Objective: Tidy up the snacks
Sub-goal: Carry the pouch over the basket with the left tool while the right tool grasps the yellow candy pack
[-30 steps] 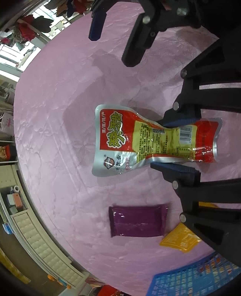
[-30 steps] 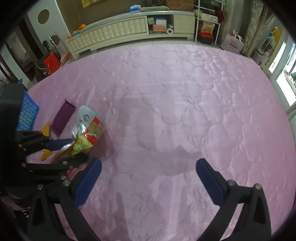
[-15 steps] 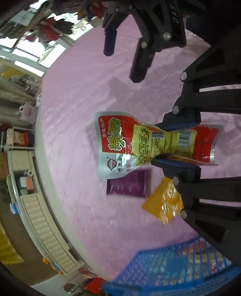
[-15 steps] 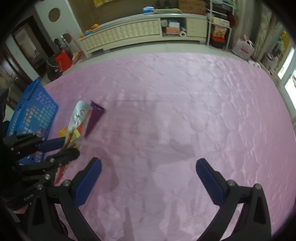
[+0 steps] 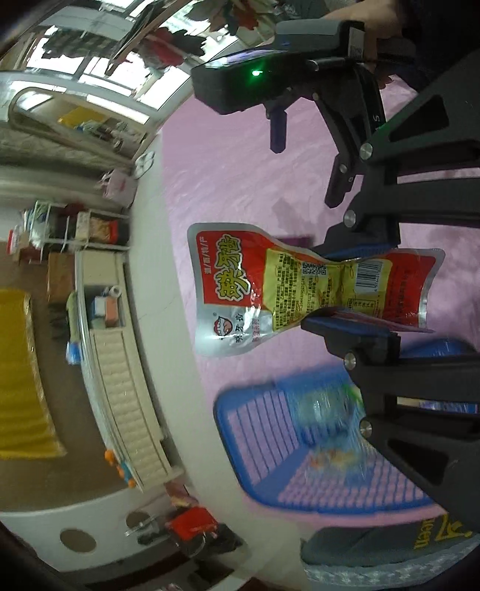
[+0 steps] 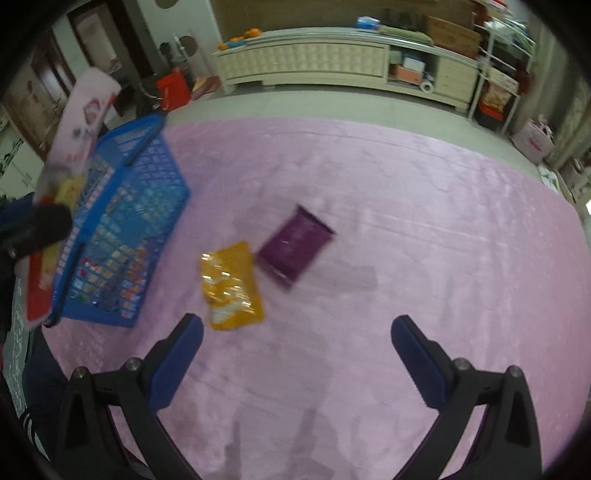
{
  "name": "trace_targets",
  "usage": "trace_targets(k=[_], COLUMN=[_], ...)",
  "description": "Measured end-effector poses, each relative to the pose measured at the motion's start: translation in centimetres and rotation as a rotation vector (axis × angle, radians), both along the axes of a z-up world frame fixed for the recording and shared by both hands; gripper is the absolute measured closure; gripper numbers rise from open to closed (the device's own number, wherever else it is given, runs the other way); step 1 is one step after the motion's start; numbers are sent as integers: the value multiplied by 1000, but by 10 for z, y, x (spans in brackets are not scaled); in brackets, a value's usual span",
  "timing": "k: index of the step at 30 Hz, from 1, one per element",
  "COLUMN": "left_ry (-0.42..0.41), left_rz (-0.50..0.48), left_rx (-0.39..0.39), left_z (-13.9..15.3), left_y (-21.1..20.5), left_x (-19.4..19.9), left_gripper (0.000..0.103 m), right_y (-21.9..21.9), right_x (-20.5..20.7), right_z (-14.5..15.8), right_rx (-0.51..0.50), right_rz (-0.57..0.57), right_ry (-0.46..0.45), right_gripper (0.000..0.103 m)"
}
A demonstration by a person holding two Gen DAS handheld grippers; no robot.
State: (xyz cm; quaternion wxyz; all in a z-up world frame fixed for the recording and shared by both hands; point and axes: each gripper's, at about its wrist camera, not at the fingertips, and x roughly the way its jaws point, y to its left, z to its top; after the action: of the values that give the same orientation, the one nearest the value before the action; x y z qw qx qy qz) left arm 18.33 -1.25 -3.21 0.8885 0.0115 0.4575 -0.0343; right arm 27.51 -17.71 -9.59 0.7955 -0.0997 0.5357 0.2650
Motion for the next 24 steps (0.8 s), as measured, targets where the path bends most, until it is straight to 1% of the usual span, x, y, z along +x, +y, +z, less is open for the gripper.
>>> trace_targets(k=[3,6,9,11,12,16,19,24], left_ry=[3,14,38,70,79,107,117,125], left_rz=[44,89,130,156,161,161,176,174], left_rx=[-3,-11,-29,-38,-36,-31,-38,-37], left_z=[-5,-10,-15,-23,-22,-34,-42,-49], left_y=[21,41,55,67,74,81,91,95], left_x=[0,-6,-9,-13,-14,-14,-7,9], left_gripper=[76,75,75,75,75,75,75,74], right_y=[17,36,51,61,66,75,77,85], right_x=[-6,-7,-8,-8,-7,0,5,14], right_z=[-1,-10,-23,-32,-38,-62,-72,-82], right_rx=[-5,-19,-44,-63,-74,-116,-118,-122], right_rz=[38,75,95,108,118,120,124,132], right_ry=[-5,16,39,41,42,61,84,67], right_gripper=[0,0,0,0,0,0,0,0])
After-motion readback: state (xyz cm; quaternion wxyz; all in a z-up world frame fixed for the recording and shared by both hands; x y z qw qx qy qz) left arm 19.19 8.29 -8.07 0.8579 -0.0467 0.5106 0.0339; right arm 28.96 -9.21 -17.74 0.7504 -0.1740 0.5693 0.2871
